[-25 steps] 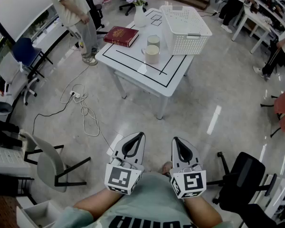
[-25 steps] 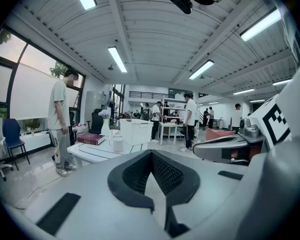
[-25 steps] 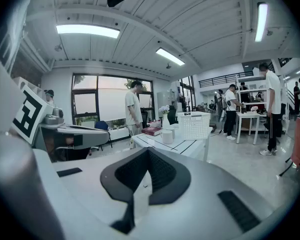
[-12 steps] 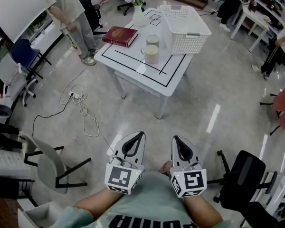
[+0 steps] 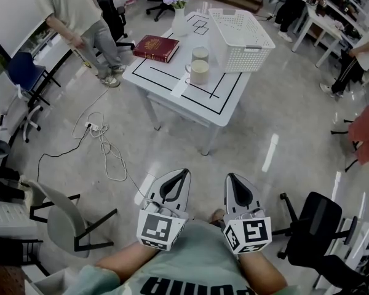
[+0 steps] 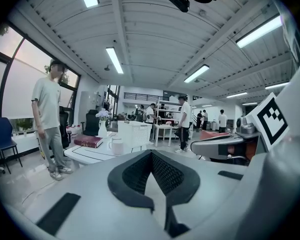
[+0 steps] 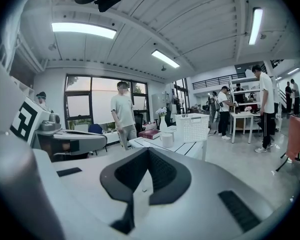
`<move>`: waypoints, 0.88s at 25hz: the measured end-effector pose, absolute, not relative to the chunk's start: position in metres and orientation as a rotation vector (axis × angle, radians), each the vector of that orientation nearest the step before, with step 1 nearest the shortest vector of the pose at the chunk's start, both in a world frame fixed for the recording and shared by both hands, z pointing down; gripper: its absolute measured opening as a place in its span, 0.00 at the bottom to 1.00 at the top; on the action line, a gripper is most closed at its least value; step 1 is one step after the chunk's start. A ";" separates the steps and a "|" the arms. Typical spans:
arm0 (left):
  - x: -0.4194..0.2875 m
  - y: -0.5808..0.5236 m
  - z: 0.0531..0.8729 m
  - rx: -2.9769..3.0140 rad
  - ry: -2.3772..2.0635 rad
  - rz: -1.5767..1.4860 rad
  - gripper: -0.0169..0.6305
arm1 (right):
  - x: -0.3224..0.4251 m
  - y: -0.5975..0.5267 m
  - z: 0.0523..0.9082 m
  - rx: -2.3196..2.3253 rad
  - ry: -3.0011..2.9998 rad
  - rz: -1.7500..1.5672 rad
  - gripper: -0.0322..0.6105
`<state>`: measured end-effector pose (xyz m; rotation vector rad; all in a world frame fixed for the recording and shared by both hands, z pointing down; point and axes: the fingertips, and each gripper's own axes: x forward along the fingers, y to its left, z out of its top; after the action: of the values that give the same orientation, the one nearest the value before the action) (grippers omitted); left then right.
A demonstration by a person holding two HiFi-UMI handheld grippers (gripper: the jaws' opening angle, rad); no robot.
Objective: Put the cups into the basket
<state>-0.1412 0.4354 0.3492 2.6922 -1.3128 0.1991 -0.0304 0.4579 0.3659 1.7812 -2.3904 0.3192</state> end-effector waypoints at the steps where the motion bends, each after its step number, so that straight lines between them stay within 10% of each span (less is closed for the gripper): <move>1: -0.146 0.434 0.349 2.697 -1.304 0.197 0.03 | -0.034 0.457 0.365 1.794 -2.382 0.317 0.07; 22: -0.132 0.348 0.353 2.611 -1.422 0.204 0.03 | -0.008 0.366 0.376 1.689 -2.389 0.292 0.07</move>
<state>-0.1320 0.3481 0.3532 2.6109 -1.4216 0.2040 -0.0082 0.3660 0.3756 1.6895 -2.3893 0.2920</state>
